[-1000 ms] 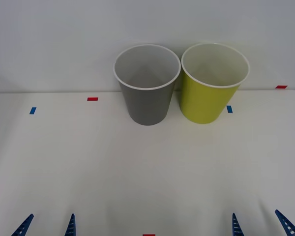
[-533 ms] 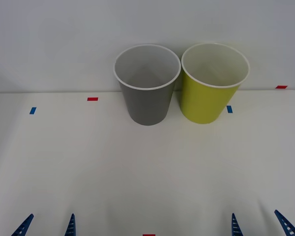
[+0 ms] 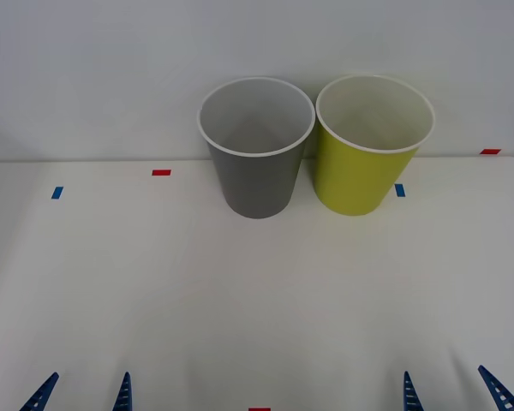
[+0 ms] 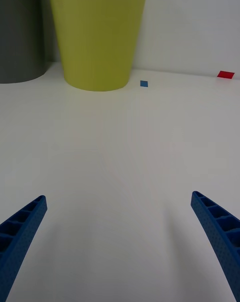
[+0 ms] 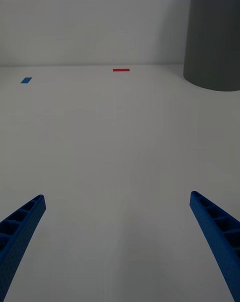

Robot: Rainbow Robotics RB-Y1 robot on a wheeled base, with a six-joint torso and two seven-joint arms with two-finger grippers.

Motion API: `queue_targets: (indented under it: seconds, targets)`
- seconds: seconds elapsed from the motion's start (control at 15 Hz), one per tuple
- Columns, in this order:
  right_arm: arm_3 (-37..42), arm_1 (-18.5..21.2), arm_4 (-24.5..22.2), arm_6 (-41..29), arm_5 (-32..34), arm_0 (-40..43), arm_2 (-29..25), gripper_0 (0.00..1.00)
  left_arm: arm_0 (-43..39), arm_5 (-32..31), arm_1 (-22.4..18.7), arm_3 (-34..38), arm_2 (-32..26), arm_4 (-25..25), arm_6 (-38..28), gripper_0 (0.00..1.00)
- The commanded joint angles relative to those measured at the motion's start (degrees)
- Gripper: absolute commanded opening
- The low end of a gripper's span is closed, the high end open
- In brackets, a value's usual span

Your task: Put cans in the gray bin and PET bottles in the light green bin.

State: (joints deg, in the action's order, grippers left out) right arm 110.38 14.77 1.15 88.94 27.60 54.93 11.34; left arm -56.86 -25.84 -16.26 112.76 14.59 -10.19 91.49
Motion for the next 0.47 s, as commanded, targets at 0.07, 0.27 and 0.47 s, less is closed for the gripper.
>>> queue_targets:
  seconds: [0.07, 0.27, 0.47]
  targets:
    - [0.0, 0.0, 0.0, 0.0, 0.0, 0.0, 0.0, 1.0, 0.0, 0.0, 0.0, 0.0, 0.0, 0.0, 0.0, 1.0]
    - [0.0, 0.0, 0.0, 0.0, 0.0, 0.0, 0.0, 1.0, 0.0, 0.0, 0.0, 0.0, 0.0, 0.0, 0.0, 1.0]
    - [0.0, 0.0, 0.0, 0.0, 0.0, 0.0, 0.0, 1.0, 0.0, 0.0, 0.0, 0.0, 0.0, 0.0, 0.0, 1.0]
